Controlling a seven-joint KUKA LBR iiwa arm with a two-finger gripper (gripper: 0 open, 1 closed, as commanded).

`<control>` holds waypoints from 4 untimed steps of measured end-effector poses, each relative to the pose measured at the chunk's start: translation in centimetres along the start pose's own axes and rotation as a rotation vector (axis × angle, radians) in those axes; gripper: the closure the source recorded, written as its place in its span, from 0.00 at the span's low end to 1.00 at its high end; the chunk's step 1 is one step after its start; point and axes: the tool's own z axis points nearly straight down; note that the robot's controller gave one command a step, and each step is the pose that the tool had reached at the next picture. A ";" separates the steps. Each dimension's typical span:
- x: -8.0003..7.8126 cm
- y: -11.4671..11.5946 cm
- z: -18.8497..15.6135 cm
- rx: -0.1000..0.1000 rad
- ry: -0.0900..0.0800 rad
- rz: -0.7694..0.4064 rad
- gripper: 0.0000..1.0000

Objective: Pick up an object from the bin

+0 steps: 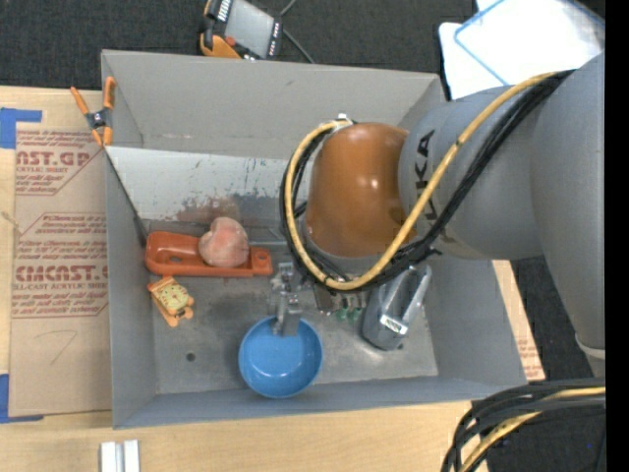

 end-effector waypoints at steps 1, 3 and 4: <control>-0.4 2.0 -5.9 -0.001 -0.007 -0.041 1.00; 1.7 4.7 1.1 -0.004 -0.014 -0.143 1.00; -0.5 0.5 6.4 0.000 -0.017 -0.165 1.00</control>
Offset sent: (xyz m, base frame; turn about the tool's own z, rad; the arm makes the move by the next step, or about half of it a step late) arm 0.0092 0.0054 -0.0250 -0.2135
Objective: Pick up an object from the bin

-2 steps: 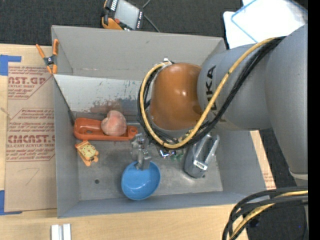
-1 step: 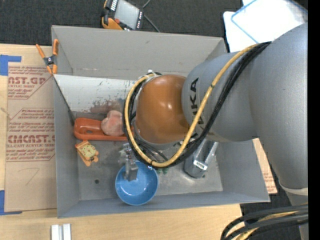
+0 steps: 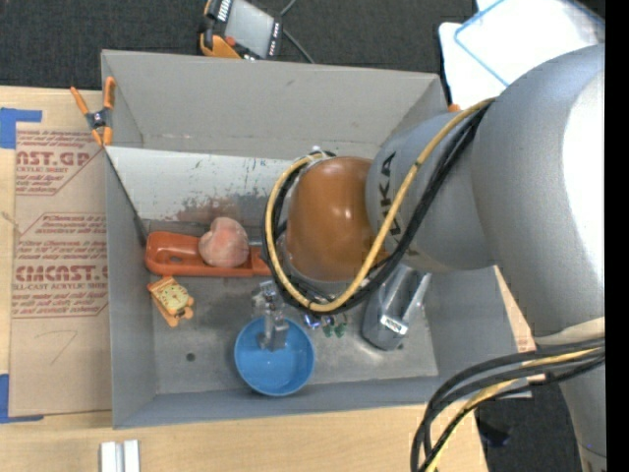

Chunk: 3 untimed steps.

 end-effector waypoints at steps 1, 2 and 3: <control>0.3 4.7 -5.1 -0.008 -0.010 -0.010 1.00; -1.9 1.3 -8.3 0.001 -0.003 0.016 1.00; -0.4 4.0 -16.8 -0.009 -0.012 0.006 1.00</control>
Offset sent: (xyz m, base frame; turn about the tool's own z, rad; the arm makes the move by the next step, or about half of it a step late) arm 0.0125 0.0164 0.0816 0.0143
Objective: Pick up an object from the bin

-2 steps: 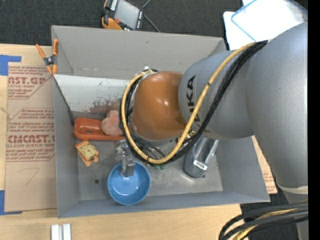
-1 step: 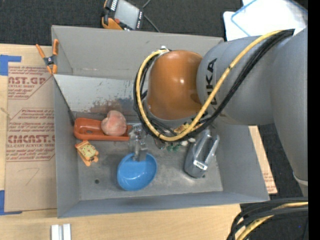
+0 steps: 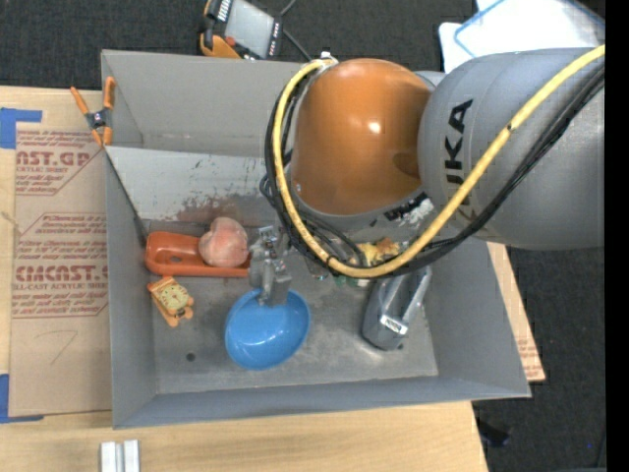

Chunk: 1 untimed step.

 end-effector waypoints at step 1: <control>-0.8 -0.1 11.0 0.006 0.015 -0.085 1.00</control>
Offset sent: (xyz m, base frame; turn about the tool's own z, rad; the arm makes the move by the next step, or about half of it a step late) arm -0.0036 0.0276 -0.0594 -0.0005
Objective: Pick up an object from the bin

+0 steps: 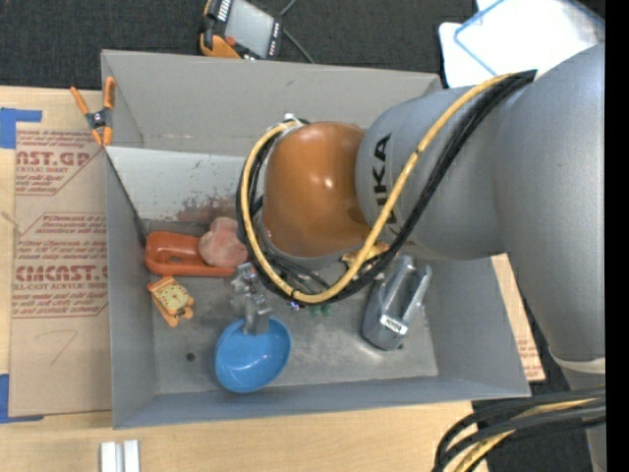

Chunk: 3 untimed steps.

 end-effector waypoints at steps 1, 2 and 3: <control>0.4 2.0 -2.5 -0.004 -0.012 0.055 1.00; -0.7 1.3 5.7 -0.003 -0.018 0.060 1.00; 0.7 2.0 2.1 -0.005 -0.020 0.095 1.00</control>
Offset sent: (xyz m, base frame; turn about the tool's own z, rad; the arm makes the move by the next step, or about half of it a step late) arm 0.0022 0.0124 -0.0630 0.0604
